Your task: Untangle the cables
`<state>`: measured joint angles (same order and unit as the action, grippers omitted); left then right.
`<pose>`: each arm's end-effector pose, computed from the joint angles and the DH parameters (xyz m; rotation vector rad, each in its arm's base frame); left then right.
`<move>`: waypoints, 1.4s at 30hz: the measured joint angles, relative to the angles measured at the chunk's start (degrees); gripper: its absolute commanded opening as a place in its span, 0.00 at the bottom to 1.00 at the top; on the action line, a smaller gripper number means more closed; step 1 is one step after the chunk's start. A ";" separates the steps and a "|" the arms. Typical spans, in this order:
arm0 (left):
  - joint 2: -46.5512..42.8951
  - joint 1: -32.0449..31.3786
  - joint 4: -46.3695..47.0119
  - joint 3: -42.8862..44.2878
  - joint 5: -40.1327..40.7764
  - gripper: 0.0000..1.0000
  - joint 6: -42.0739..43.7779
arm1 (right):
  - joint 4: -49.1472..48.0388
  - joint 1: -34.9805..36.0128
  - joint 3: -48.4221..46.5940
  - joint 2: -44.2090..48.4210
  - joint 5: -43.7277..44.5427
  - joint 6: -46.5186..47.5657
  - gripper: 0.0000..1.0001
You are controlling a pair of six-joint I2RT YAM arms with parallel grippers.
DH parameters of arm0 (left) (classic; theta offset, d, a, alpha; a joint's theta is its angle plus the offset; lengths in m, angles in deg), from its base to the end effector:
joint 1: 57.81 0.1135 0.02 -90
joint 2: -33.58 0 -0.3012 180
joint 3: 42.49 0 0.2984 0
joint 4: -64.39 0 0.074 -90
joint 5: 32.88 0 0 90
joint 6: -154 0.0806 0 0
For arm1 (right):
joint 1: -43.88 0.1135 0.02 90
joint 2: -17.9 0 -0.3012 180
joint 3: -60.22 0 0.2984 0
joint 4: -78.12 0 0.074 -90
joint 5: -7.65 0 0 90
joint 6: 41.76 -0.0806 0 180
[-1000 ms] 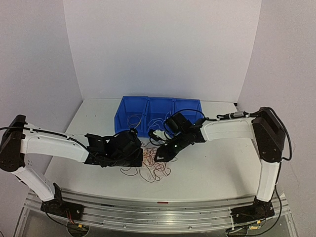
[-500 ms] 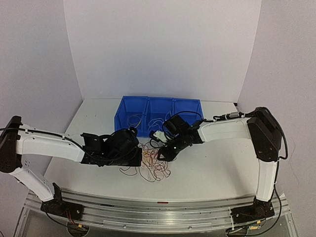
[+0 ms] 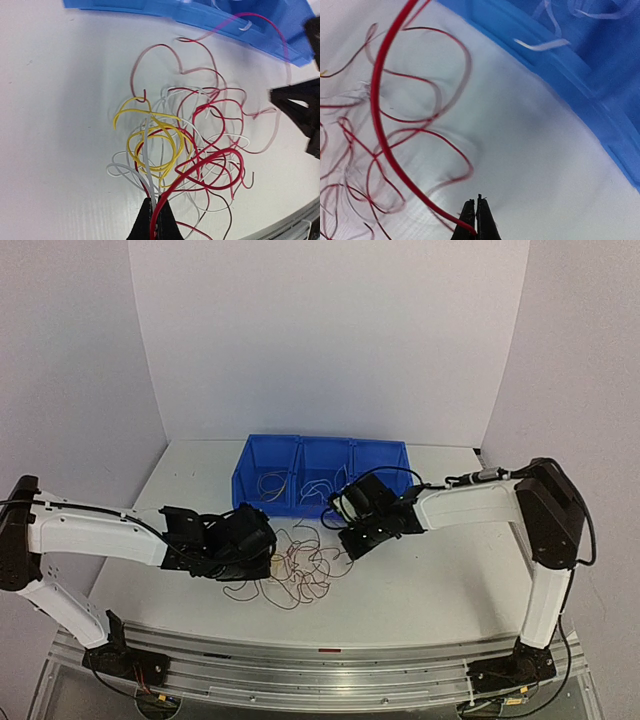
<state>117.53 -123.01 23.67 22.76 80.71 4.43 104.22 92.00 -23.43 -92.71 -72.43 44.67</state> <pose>0.1745 -0.3007 0.1901 -0.0199 2.5175 -0.3656 0.3336 0.3512 0.1375 -0.8749 2.3258 0.1677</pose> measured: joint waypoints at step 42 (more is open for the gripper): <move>-20.93 19.13 -5.36 -10.76 -2.76 0.00 3.52 | 30.48 -46.85 -12.94 39.07 -26.25 -14.87 0.00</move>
<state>96.59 -103.88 18.31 11.99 77.95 7.95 134.70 45.15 -36.37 -53.63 -98.67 29.80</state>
